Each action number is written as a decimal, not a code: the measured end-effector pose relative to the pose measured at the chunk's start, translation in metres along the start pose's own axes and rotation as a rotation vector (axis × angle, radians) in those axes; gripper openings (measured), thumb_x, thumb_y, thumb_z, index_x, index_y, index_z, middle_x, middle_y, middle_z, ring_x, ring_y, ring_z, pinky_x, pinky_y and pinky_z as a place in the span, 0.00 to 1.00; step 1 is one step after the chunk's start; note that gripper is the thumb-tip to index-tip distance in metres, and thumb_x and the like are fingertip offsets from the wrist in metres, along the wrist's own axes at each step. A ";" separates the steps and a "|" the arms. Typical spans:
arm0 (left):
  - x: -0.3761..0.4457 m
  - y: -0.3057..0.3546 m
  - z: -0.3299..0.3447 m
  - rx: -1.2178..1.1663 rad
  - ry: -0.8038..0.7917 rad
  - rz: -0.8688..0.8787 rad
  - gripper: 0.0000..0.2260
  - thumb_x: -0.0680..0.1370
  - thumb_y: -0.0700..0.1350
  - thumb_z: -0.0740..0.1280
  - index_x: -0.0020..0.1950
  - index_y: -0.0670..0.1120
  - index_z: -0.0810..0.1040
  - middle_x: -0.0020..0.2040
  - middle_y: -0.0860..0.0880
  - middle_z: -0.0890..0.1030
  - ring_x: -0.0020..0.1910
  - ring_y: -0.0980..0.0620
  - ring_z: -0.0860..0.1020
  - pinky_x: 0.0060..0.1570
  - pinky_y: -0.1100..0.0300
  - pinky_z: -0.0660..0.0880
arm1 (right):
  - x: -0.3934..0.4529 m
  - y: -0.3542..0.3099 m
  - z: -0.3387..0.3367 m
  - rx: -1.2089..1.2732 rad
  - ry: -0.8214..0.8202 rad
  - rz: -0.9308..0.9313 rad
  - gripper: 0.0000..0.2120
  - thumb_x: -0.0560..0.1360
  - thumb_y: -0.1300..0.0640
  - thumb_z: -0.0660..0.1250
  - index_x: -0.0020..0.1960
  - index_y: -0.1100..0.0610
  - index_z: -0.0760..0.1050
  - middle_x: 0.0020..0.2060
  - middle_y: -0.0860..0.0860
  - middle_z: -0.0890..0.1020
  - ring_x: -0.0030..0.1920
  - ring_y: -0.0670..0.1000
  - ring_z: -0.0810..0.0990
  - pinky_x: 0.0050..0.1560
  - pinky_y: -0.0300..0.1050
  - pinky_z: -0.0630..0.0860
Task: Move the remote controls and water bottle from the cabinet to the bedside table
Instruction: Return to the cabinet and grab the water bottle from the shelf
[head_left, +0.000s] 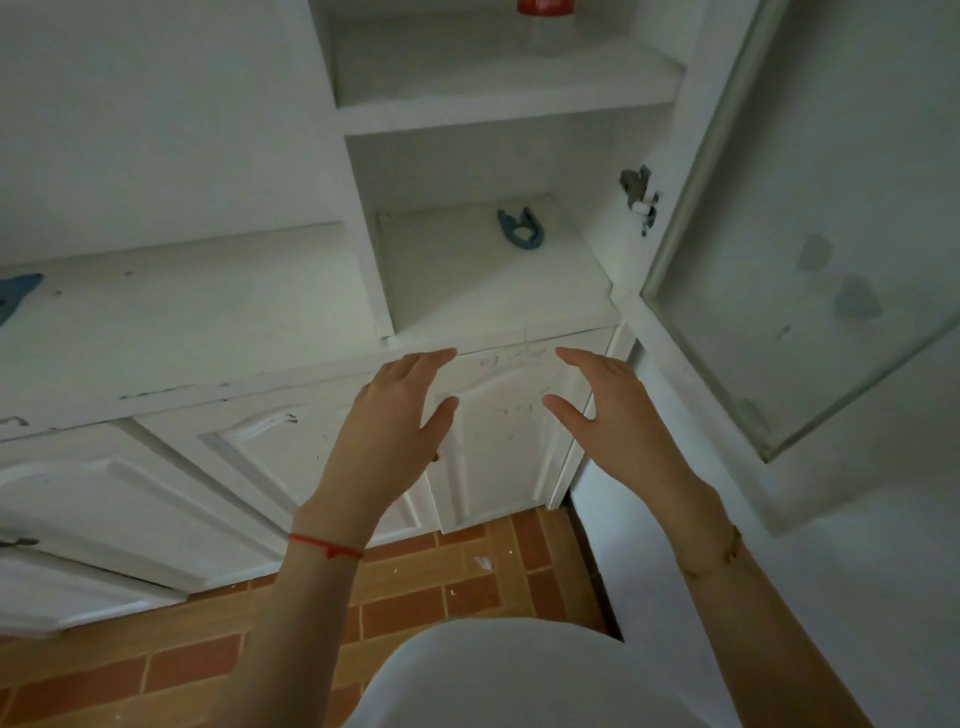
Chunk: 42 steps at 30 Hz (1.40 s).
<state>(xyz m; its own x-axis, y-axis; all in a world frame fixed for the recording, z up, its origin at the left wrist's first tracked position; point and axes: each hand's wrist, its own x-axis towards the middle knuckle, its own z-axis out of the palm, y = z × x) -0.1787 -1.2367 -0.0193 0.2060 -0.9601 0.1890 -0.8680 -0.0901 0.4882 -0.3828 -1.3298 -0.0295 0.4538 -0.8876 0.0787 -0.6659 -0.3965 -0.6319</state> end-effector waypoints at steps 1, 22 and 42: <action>0.009 0.003 -0.003 0.003 0.015 0.010 0.21 0.80 0.48 0.63 0.74 0.52 0.66 0.70 0.51 0.73 0.70 0.50 0.70 0.69 0.50 0.68 | 0.009 -0.003 -0.006 0.002 0.022 -0.023 0.26 0.78 0.49 0.65 0.74 0.51 0.63 0.70 0.50 0.71 0.71 0.49 0.64 0.69 0.41 0.61; 0.236 0.066 -0.116 -0.023 0.361 0.307 0.20 0.78 0.46 0.66 0.70 0.46 0.71 0.64 0.46 0.78 0.62 0.46 0.76 0.61 0.50 0.73 | 0.178 -0.104 -0.176 -0.079 0.509 -0.367 0.24 0.77 0.49 0.66 0.71 0.54 0.68 0.67 0.49 0.75 0.68 0.51 0.71 0.62 0.35 0.61; 0.349 0.084 -0.093 -0.045 0.145 0.025 0.25 0.78 0.51 0.65 0.74 0.45 0.66 0.68 0.45 0.74 0.65 0.45 0.74 0.62 0.53 0.71 | 0.326 -0.132 -0.219 0.080 0.481 -0.251 0.28 0.78 0.48 0.63 0.72 0.61 0.63 0.68 0.58 0.72 0.67 0.57 0.72 0.64 0.47 0.69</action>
<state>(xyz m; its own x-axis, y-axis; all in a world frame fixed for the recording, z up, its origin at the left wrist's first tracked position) -0.1378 -1.5550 0.1669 0.2502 -0.9135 0.3208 -0.8533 -0.0515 0.5189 -0.2766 -1.6184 0.2482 0.2585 -0.7823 0.5668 -0.5161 -0.6078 -0.6035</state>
